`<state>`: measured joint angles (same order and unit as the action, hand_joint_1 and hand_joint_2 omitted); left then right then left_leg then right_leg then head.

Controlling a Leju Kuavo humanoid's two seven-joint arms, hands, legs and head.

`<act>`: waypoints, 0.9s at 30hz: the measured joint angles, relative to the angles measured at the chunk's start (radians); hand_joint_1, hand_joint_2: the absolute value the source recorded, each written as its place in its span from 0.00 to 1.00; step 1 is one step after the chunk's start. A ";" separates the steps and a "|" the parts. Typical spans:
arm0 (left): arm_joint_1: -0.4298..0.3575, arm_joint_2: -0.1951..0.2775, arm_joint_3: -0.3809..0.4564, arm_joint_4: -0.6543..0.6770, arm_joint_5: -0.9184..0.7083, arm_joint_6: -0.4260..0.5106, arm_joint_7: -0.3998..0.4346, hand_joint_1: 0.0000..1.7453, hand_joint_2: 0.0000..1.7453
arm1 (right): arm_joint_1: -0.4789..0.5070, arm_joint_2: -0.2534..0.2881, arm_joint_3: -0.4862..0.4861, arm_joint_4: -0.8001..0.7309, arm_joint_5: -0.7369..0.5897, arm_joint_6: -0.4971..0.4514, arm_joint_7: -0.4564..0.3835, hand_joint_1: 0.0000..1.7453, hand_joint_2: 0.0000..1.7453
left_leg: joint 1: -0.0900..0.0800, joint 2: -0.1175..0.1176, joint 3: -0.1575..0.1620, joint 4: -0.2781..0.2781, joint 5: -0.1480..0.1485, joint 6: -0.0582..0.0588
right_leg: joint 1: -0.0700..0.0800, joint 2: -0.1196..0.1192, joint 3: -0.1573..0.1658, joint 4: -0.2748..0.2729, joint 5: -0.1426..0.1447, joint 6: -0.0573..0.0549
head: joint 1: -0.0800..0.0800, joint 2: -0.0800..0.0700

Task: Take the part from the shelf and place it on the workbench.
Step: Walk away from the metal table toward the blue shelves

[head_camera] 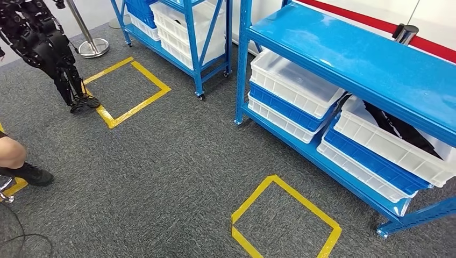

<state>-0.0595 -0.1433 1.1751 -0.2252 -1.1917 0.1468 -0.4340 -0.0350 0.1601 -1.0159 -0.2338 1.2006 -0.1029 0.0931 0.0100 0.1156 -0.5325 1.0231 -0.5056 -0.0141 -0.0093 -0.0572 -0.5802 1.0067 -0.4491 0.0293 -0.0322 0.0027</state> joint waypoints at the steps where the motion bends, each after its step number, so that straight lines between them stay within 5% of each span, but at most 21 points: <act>1: -0.001 0.000 0.000 0.000 0.000 0.000 -0.001 0.00 0.00 | 0.000 0.000 0.000 0.000 0.001 0.000 0.000 0.00 0.00 | 0.003 -0.020 -0.002 0.014 -0.012 -0.005 | -0.004 0.013 0.005 -0.003 0.002 -0.006 | -0.002 0.000; 4: 0.001 0.000 0.003 0.000 0.001 0.000 -0.001 0.00 0.00 | 0.000 0.000 0.000 0.000 0.004 0.001 0.001 0.00 0.00 | 0.009 -0.105 -0.075 0.179 -0.105 -0.012 | -0.010 0.052 0.011 -0.005 0.004 -0.022 | -0.007 0.000; 6: 0.003 0.000 0.007 0.000 0.001 0.000 -0.001 0.00 0.00 | 0.000 0.000 0.000 0.000 0.005 0.001 0.001 0.00 0.00 | 0.009 -0.118 -0.131 0.276 -0.136 -0.013 | -0.007 0.084 0.013 -0.005 0.003 -0.025 | -0.006 0.000; 8: 0.004 0.000 0.009 0.000 0.001 0.000 0.000 0.00 0.00 | 0.001 0.001 -0.001 0.000 0.006 0.001 0.001 0.00 0.00 | 0.012 -0.122 -0.122 0.233 -0.083 -0.012 | -0.007 0.117 0.019 -0.004 0.002 -0.024 | -0.006 0.000; 11: 0.004 0.001 0.010 0.000 0.001 0.000 0.000 0.00 0.00 | 0.001 0.002 -0.001 0.000 0.006 0.001 0.001 0.00 0.00 | 0.021 -0.175 -0.047 0.051 0.016 -0.012 | -0.005 0.159 0.021 0.004 -0.005 -0.015 | -0.006 0.000; 13: 0.003 0.002 0.011 0.001 0.001 0.000 0.000 0.00 0.00 | 0.001 0.002 -0.001 0.000 0.007 0.001 0.002 0.00 0.00 | 0.017 -0.190 -0.035 0.017 0.022 -0.005 | -0.005 0.177 0.012 0.004 -0.004 -0.003 | -0.006 0.000; 15: 0.002 0.002 0.011 0.001 0.001 0.000 0.000 0.00 0.00 | 0.005 0.002 -0.001 0.000 0.007 0.001 0.002 0.00 0.00 | 0.014 -0.168 -0.035 0.012 0.027 0.010 | -0.009 0.186 0.001 0.002 -0.003 0.008 | -0.006 0.000; 17: 0.001 0.002 0.012 0.001 0.000 0.000 0.001 0.00 0.00 | 0.007 0.001 -0.002 0.000 0.008 0.001 0.002 0.00 0.00 | 0.015 -0.146 -0.034 0.004 0.032 0.026 | -0.006 0.146 -0.027 0.047 -0.027 0.011 | -0.003 0.000; 19: 0.002 0.001 0.013 0.001 0.000 0.000 0.003 0.00 0.00 | 0.003 0.002 -0.002 0.000 0.009 0.001 0.002 0.00 0.00 | 0.012 -0.120 -0.034 0.000 0.032 0.037 | -0.003 0.089 -0.091 0.168 -0.082 0.004 | 0.000 0.000; 21: 0.002 0.001 0.013 0.001 -0.001 0.000 0.007 0.00 0.00 | 0.001 0.002 -0.002 0.000 0.011 0.001 0.002 0.00 0.00 | 0.009 -0.090 -0.035 0.000 0.030 0.040 | -0.005 0.070 -0.149 0.277 -0.119 0.006 | 0.000 0.000; 22: 0.002 0.001 0.014 0.001 -0.001 0.000 0.009 0.00 0.00 | 0.002 0.002 -0.002 0.000 0.012 0.001 0.003 0.00 0.00 | 0.008 -0.076 -0.034 0.001 0.029 0.040 | -0.005 0.065 -0.151 0.281 -0.115 0.013 | 0.000 0.000; 25: 0.002 0.000 0.014 0.001 -0.002 0.000 0.011 0.00 0.00 | 0.002 0.000 -0.002 0.000 0.014 0.001 0.005 0.00 0.00 | 0.006 -0.044 -0.029 0.001 0.024 0.033 | -0.004 0.015 -0.053 0.100 -0.046 0.034 | 0.001 0.000; 27: 0.002 0.000 0.014 0.001 -0.002 0.000 0.012 0.00 0.00 | -0.002 0.000 -0.002 0.000 0.016 0.001 0.006 0.00 0.00 | 0.000 -0.026 -0.020 0.001 0.017 0.022 | -0.001 -0.029 -0.005 0.013 -0.017 0.027 | 0.000 0.000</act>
<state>-0.0574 -0.1429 1.1888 -0.2244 -1.1938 0.1465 -0.4220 -0.0367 0.1605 -1.0175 -0.2338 1.2161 -0.1015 0.0991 0.0102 0.0899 -0.5527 1.0245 -0.4888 0.0080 -0.0101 -0.0860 -0.5855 1.0201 -0.4657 0.0562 -0.0322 0.0027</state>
